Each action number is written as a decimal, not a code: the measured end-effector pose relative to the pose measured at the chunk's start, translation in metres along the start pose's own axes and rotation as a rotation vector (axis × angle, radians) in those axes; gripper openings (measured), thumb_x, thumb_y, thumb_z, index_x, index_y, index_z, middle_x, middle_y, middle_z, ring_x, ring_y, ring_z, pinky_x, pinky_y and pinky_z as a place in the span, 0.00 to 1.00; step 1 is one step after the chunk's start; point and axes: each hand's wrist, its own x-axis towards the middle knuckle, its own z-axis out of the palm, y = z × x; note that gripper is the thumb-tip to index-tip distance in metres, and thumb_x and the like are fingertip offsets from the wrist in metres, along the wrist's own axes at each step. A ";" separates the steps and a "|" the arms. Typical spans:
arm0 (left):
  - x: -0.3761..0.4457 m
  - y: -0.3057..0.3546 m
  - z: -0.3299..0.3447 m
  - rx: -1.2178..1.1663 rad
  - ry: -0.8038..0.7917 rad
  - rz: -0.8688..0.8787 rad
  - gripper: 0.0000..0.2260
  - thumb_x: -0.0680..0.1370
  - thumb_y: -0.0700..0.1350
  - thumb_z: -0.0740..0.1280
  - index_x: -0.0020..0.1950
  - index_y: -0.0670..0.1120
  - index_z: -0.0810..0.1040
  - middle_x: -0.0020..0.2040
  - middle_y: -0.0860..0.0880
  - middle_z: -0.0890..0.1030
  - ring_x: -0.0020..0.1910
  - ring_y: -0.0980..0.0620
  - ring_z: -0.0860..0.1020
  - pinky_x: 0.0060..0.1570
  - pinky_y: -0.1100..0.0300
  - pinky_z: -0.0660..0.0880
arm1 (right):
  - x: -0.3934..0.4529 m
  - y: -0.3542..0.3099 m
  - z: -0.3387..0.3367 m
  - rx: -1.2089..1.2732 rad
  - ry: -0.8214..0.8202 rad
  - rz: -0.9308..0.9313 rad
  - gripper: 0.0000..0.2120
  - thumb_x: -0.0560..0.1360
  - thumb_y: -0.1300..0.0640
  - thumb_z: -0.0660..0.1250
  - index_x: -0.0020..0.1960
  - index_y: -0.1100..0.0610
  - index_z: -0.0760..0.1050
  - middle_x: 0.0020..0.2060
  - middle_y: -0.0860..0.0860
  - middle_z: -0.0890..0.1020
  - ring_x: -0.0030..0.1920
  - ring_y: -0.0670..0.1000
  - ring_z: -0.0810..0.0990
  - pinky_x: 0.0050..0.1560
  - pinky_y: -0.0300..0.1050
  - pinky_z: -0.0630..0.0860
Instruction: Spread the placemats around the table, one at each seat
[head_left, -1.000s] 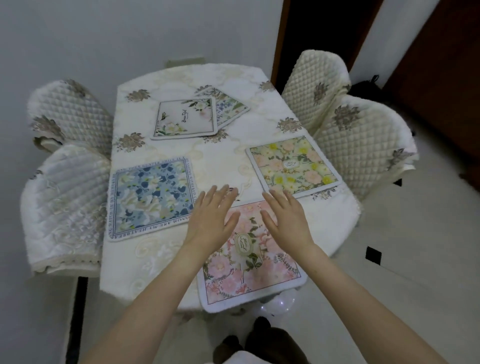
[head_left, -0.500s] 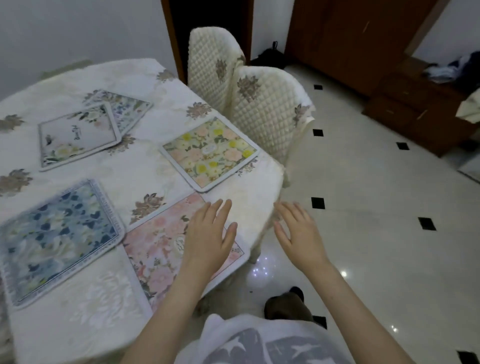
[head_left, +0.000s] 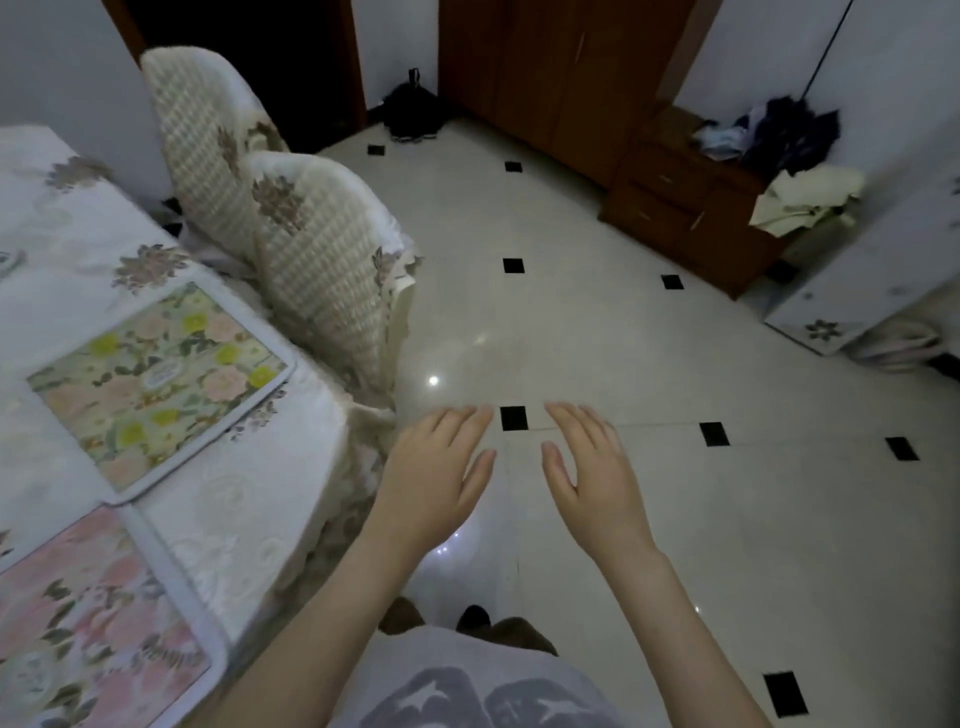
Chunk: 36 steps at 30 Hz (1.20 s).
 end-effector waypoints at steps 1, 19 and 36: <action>0.015 0.004 0.004 -0.006 -0.005 0.008 0.19 0.79 0.51 0.56 0.66 0.45 0.73 0.60 0.48 0.79 0.57 0.49 0.77 0.57 0.55 0.73 | 0.009 0.010 -0.004 0.014 0.005 0.004 0.19 0.80 0.56 0.59 0.70 0.55 0.67 0.67 0.52 0.73 0.71 0.53 0.66 0.71 0.49 0.64; 0.317 -0.079 0.040 0.013 0.025 -0.059 0.22 0.79 0.53 0.52 0.67 0.44 0.72 0.62 0.47 0.78 0.60 0.45 0.75 0.58 0.49 0.73 | 0.312 0.098 -0.004 -0.060 -0.049 -0.051 0.19 0.80 0.55 0.59 0.70 0.55 0.68 0.65 0.51 0.74 0.67 0.51 0.69 0.68 0.44 0.65; 0.582 -0.194 0.066 0.061 0.022 -0.327 0.20 0.80 0.53 0.55 0.70 0.46 0.69 0.64 0.48 0.76 0.62 0.48 0.72 0.61 0.51 0.72 | 0.653 0.142 0.027 -0.068 -0.224 -0.175 0.22 0.80 0.47 0.54 0.72 0.53 0.66 0.69 0.50 0.72 0.71 0.54 0.66 0.73 0.51 0.61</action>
